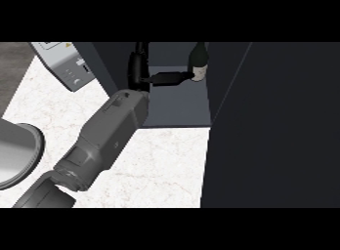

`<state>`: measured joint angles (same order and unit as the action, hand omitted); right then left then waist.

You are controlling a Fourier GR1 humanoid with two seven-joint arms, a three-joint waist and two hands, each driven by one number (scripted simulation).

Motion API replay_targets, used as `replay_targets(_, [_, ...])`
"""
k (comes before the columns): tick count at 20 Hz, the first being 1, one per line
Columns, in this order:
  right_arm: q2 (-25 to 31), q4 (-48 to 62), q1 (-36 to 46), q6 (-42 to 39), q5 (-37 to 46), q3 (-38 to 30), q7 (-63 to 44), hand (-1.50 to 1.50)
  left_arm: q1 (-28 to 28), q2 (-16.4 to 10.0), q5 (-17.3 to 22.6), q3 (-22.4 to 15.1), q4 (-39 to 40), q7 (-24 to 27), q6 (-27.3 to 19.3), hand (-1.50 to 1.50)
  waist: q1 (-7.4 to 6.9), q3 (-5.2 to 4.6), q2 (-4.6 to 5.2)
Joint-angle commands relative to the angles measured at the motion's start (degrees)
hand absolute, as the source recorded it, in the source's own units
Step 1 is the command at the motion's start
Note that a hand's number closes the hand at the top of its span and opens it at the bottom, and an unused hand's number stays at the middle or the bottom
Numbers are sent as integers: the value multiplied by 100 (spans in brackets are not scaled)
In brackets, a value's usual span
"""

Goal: Pick up the wine, place it into the cabinet and close the cabinet

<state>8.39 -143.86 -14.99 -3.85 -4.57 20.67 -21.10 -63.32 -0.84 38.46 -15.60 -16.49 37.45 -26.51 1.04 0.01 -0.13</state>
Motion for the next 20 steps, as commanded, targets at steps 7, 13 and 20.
replay_targets(7, [148,-1140,-615,11,-124,75,-170,-150,930,-213,-172,-206,-1562,-300,195,-150,-123,0,-58])
replay_targets(13, [194,-1099,-309,142,-214,-87,-407,-150,1509,-329,-280,-520,-2984,-897,-125,-150,-241,0,-86])
replay_targets(20, [292,-1283,-426,159,-328,-195,-382,-150,3045,-574,-401,-1061,-4824,-1220,-231,-150,-218,2,-85])
